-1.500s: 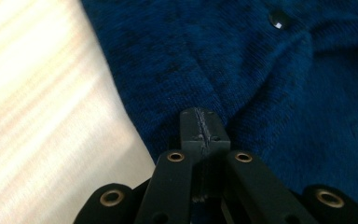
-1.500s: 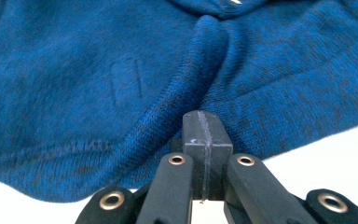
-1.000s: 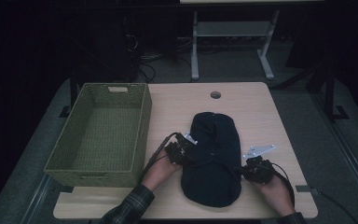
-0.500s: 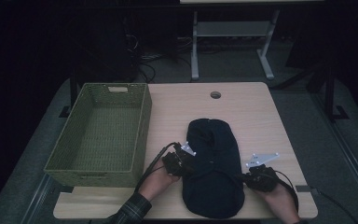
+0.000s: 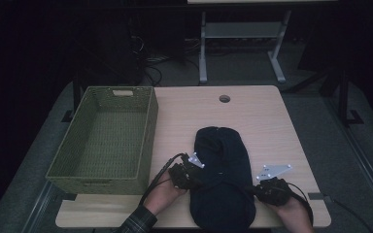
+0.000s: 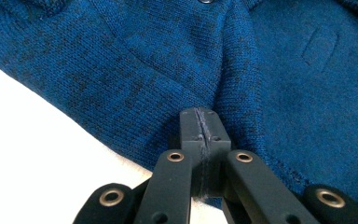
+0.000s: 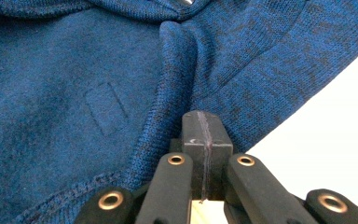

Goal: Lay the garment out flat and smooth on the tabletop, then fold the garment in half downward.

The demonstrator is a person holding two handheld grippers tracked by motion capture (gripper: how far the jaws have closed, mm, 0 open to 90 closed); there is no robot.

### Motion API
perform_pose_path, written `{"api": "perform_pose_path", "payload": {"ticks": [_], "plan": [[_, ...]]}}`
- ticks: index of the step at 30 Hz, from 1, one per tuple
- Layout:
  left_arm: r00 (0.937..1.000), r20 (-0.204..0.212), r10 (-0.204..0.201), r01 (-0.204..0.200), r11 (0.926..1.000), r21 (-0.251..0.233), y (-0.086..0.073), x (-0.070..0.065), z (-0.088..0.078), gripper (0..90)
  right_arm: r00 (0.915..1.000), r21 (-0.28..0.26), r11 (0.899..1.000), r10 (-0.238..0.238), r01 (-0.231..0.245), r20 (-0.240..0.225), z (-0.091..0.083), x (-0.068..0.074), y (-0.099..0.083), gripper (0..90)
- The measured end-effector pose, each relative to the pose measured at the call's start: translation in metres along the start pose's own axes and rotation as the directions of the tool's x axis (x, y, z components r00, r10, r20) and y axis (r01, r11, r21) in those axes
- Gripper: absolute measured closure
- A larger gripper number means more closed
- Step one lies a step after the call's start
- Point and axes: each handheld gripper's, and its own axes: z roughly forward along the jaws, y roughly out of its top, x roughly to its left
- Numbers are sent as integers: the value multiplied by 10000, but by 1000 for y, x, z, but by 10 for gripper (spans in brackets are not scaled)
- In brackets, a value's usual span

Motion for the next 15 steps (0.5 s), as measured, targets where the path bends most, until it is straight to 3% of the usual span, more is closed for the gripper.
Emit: {"api": "perform_pose_path", "payload": {"ticks": [6,10,11,12,15], "plan": [[9998,193,-24,25,10000,-52,-1,2,-2,833,10000,-34,10000,71,-71,-13,-1,0,1,841],[9997,190,-172,178,9994,-286,-2,6,-6,666,9999,-185,9997,167,-167,-12,-4,-3,2,737],[9993,195,-322,329,9987,-396,-2,6,-7,666,9999,-185,9997,167,-167,-12,-4,-3,2,737],[9991,221,-355,365,9982,-469,-2,9,-10,589,9995,-241,9993,290,-293,-114,-5,-5,3,687],[9990,200,-399,410,9972,-623,-3,12,-12,533,9993,-283,9990,337,-342,-160,-6,-7,5,652]]}}
